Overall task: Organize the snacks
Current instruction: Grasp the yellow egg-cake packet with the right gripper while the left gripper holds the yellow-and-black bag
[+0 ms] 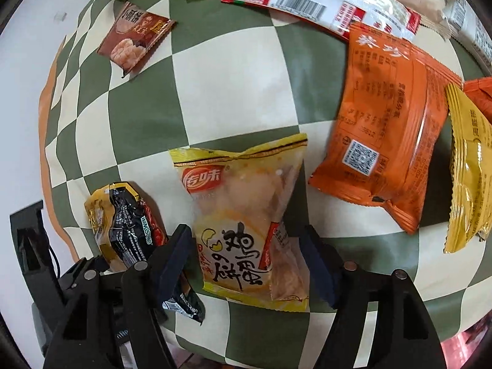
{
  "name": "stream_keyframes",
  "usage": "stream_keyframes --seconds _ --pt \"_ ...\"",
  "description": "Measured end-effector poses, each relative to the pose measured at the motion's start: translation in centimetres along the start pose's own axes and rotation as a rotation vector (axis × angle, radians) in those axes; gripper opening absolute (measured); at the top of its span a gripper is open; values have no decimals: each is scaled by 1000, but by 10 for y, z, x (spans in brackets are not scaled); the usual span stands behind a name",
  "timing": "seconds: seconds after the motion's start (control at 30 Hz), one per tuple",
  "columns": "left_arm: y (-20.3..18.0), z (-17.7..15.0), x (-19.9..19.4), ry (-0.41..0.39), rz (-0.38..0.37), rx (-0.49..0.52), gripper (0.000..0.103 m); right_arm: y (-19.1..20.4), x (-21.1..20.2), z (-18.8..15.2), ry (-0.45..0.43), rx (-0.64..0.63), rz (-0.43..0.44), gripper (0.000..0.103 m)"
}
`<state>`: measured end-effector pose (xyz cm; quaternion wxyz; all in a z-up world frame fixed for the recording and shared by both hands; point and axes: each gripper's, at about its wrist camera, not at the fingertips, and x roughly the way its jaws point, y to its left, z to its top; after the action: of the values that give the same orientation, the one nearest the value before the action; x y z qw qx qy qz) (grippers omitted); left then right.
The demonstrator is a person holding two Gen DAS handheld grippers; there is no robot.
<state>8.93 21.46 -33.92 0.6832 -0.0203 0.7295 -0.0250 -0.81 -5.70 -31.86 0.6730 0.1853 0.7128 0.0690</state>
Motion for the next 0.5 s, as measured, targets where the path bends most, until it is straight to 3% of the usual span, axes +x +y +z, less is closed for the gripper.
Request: stream_keyframes --seconds 0.3,0.37,0.43,0.5 --pt "-1 -50 11 -12 -23 1 97 22 13 12 -7 -22 -52 74" --pt "2 -54 6 -25 -10 -20 86 22 12 14 -14 -26 -71 65" --pt "3 -60 -10 -36 -14 -43 85 31 16 15 -23 -37 -94 54" --pt "6 -69 -11 -46 -11 -57 85 39 20 13 -31 -38 -97 50"
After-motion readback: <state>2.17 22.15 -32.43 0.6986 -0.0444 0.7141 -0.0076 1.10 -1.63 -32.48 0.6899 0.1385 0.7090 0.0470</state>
